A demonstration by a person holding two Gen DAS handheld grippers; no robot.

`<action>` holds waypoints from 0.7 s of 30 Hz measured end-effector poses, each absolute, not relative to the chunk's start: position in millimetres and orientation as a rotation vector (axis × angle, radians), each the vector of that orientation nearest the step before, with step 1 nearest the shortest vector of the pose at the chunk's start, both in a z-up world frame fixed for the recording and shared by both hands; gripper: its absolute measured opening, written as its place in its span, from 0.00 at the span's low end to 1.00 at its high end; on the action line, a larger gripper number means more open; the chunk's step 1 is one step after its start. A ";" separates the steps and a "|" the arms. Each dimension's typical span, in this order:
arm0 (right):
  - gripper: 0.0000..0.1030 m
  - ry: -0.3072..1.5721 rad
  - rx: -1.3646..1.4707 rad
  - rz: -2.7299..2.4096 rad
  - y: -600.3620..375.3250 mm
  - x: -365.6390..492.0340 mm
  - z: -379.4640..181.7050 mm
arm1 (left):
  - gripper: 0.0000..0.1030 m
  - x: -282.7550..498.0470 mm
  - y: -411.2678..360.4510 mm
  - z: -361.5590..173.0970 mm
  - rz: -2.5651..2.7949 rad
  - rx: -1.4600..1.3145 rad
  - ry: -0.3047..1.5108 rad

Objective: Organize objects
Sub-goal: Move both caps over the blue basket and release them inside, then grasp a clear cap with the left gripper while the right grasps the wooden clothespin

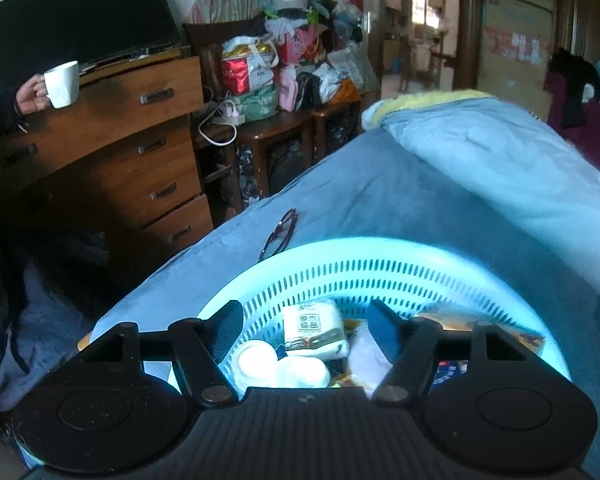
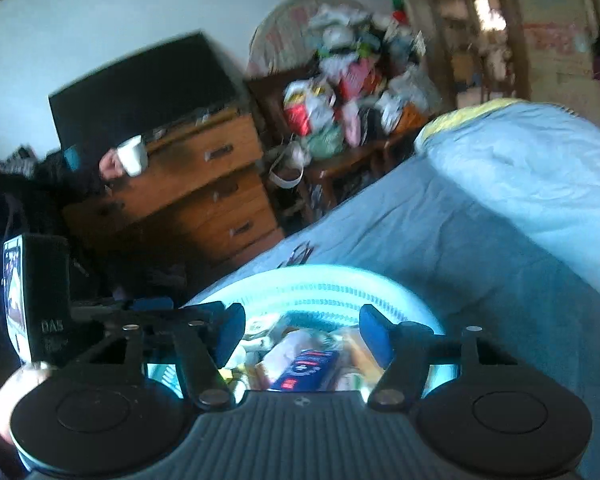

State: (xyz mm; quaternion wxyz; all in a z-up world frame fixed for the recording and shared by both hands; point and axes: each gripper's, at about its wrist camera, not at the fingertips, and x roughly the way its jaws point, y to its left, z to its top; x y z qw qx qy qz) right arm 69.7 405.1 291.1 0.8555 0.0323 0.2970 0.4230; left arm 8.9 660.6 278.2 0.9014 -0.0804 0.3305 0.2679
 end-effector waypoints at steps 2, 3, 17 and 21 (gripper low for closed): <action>0.71 0.547 0.102 0.842 363.6 53.7 281.9 | 0.67 4.1 644.9 288.0 0.534 -0.155 0.646; 0.74 0.518 0.119 0.810 334.3 46.3 270.6 | 0.67 1.5 635.3 293.2 0.517 -0.151 0.626; 0.71 0.689 0.046 0.057 -27.5 30.8 73.7 | 0.77 32.6 360.4 256.5 -0.076 0.051 0.580; 0.66 0.719 0.044 0.096 -38.7 64.0 49.6 | 0.75 61.9 314.6 219.0 -0.136 0.053 0.666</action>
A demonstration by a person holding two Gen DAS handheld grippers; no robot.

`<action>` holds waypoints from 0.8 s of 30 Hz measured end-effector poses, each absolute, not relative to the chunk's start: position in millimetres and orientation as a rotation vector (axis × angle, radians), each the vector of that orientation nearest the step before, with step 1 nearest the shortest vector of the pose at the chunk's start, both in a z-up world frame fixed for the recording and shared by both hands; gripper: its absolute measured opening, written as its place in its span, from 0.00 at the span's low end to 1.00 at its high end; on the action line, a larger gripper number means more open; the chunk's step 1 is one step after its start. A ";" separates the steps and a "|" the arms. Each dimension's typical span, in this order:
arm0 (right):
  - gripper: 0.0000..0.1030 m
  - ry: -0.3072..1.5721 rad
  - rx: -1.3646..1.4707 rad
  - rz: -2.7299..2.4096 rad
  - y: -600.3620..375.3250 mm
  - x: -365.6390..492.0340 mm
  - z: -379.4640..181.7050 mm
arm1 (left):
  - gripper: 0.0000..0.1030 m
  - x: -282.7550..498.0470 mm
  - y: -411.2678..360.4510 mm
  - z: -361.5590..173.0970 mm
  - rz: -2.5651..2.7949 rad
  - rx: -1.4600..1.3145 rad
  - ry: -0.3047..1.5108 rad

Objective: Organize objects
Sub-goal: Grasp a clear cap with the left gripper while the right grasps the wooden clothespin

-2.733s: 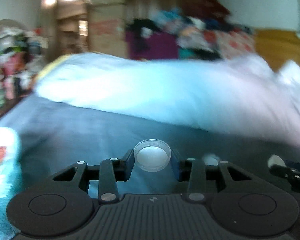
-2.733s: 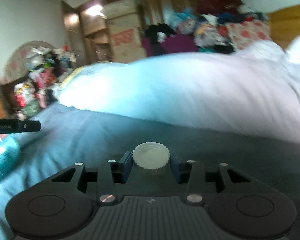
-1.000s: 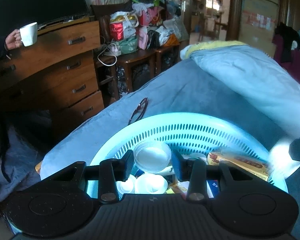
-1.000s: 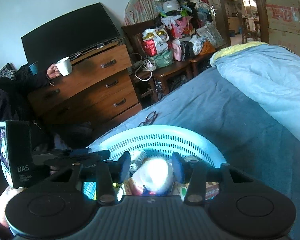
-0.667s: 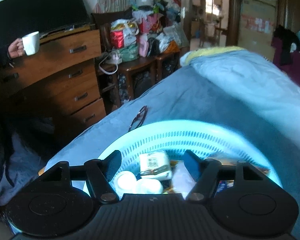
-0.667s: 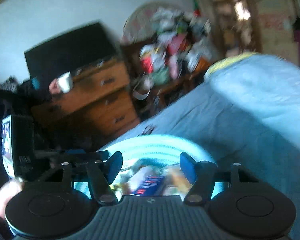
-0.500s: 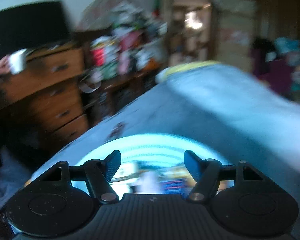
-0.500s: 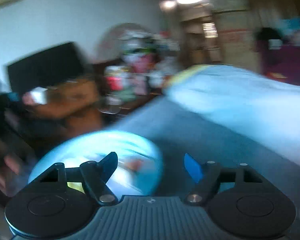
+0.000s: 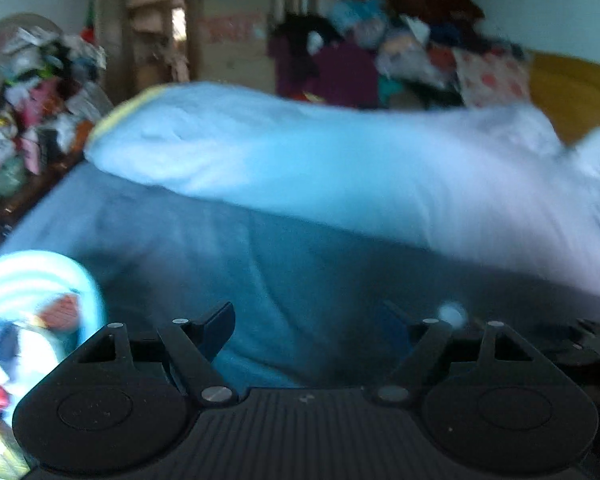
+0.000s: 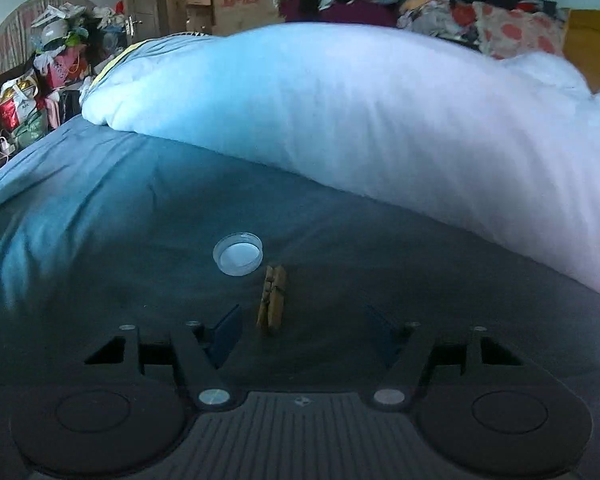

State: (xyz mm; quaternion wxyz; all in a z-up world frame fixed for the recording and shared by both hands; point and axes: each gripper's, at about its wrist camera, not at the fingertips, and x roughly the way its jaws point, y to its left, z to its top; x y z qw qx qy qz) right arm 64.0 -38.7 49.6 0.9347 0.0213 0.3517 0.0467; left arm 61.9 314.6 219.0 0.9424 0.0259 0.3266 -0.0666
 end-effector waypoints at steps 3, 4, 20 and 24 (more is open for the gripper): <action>0.65 0.717 0.058 0.139 -34.2 77.9 35.5 | 0.75 81.0 288.4 199.0 -0.164 0.079 0.692; 0.62 0.715 0.053 0.151 -30.3 80.6 33.2 | 0.75 85.6 279.6 191.0 -0.169 0.089 0.698; 0.12 0.645 0.435 0.008 -124.3 19.7 12.1 | 0.66 154.8 161.1 59.9 -0.450 0.225 0.654; 0.12 0.637 0.408 0.023 -119.8 30.8 7.2 | 0.66 171.0 137.5 40.6 -0.460 0.236 0.674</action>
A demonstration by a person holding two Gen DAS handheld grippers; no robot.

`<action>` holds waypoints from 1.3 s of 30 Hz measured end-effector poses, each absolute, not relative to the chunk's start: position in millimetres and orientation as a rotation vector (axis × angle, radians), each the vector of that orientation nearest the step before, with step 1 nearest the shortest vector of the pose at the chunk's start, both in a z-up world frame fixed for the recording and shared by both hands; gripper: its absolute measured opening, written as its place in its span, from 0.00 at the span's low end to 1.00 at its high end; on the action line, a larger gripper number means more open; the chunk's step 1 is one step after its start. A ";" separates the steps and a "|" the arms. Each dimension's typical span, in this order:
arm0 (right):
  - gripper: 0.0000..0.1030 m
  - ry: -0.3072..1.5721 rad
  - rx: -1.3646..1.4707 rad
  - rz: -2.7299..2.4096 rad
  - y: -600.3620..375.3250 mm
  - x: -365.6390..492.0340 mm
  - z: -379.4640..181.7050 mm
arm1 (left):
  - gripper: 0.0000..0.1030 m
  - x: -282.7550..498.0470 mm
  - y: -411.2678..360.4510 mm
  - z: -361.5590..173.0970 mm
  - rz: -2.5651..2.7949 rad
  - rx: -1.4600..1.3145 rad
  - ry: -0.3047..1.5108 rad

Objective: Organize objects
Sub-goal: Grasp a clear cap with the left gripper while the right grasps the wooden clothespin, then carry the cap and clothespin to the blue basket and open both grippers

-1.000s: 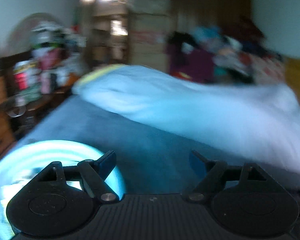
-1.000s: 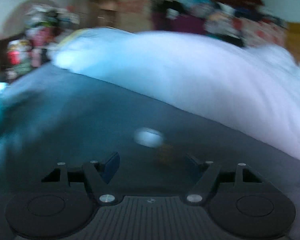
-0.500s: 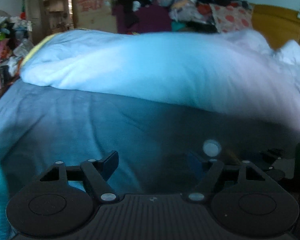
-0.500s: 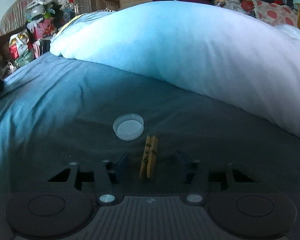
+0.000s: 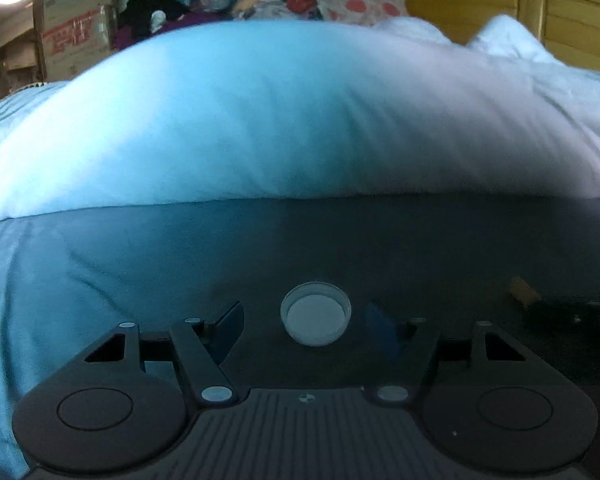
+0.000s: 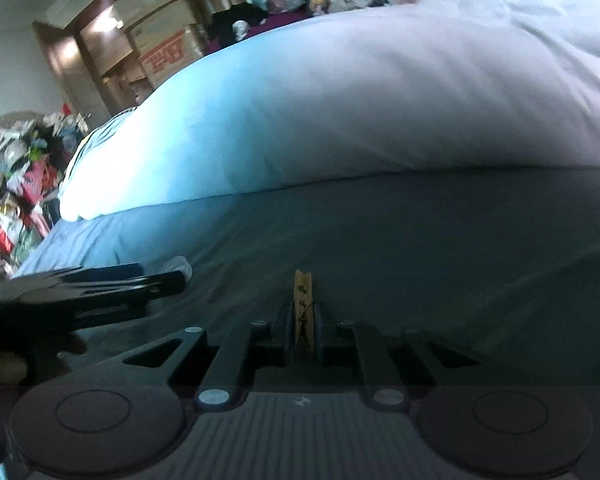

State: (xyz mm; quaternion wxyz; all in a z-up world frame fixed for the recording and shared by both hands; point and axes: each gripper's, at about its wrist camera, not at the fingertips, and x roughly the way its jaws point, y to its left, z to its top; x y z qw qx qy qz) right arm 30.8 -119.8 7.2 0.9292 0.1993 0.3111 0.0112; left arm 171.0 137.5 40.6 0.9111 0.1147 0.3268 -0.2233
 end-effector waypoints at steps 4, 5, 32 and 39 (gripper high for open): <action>0.12 0.635 0.416 0.030 -115.4 36.2 1.3 | 0.45 182.8 134.5 31.9 -0.457 0.200 0.705; 0.12 0.632 0.416 0.029 -114.4 36.7 0.9 | 0.39 181.9 132.8 31.9 -0.465 0.203 0.707; 0.12 0.388 0.157 0.664 209.2 63.4 313.1 | 0.39 18.5 517.2 318.8 0.288 -0.020 0.440; 0.12 0.495 0.042 0.819 367.1 94.6 375.8 | 0.39 24.6 650.3 344.3 0.457 -0.137 0.540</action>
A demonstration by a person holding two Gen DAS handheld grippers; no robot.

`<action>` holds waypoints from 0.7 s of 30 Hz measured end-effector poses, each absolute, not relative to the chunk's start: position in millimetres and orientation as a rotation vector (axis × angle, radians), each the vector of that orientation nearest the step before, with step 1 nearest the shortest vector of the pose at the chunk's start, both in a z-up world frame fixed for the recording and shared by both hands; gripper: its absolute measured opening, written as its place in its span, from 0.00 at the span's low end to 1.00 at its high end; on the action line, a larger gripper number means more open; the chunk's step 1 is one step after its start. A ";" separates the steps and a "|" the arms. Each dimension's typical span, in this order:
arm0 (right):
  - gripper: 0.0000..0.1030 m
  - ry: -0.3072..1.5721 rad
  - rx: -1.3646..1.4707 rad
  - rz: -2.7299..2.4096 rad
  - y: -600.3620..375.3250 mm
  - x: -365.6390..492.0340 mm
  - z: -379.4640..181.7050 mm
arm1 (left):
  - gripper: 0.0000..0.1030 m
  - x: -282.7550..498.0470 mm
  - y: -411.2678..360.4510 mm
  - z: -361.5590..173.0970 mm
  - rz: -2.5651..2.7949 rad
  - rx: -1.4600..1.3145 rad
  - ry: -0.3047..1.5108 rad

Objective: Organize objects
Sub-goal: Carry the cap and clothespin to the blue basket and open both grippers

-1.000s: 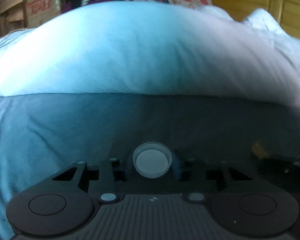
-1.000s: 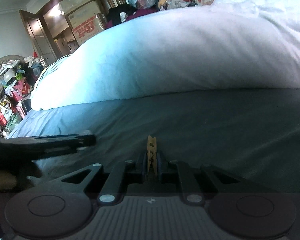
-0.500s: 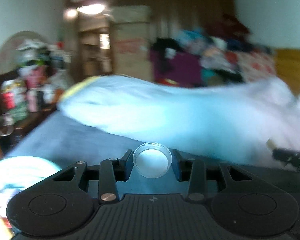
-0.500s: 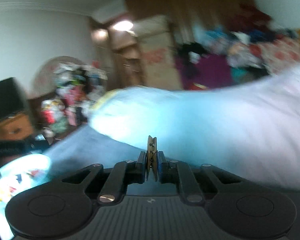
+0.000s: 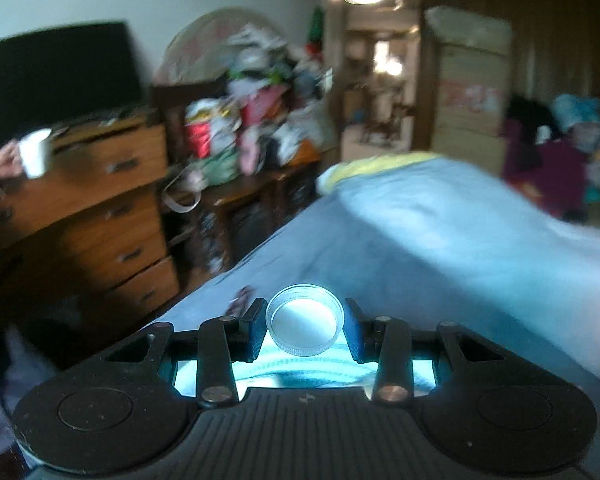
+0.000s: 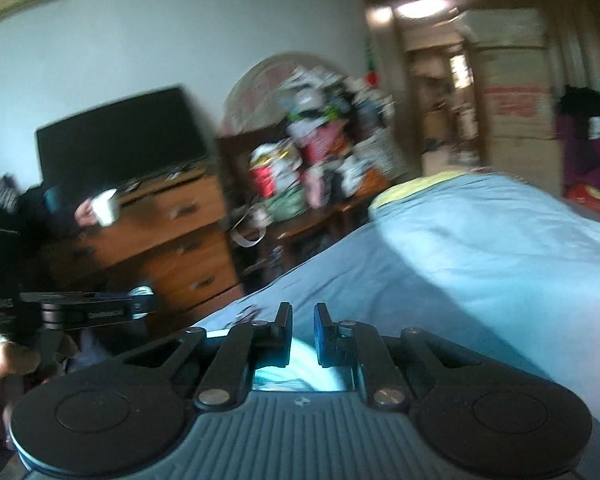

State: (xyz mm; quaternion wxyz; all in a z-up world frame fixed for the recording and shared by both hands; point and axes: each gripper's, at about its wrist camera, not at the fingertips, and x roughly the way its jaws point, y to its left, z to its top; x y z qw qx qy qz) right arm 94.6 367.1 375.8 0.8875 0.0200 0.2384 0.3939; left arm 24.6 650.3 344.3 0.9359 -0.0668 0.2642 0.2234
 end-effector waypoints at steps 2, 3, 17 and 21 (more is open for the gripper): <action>0.12 0.530 0.038 0.839 399.4 97.9 380.2 | 0.39 20.1 680.4 337.8 0.484 -0.175 0.579; 0.12 0.551 0.037 0.847 418.3 102.0 382.3 | 0.39 21.5 692.4 332.3 0.498 -0.193 0.601; 0.57 0.756 0.000 0.567 275.6 61.4 207.9 | 0.40 5.8 707.6 264.6 0.449 -0.222 0.646; 0.55 0.908 0.043 0.523 248.9 15.7 140.0 | 0.40 14.6 700.9 254.7 0.431 -0.230 0.650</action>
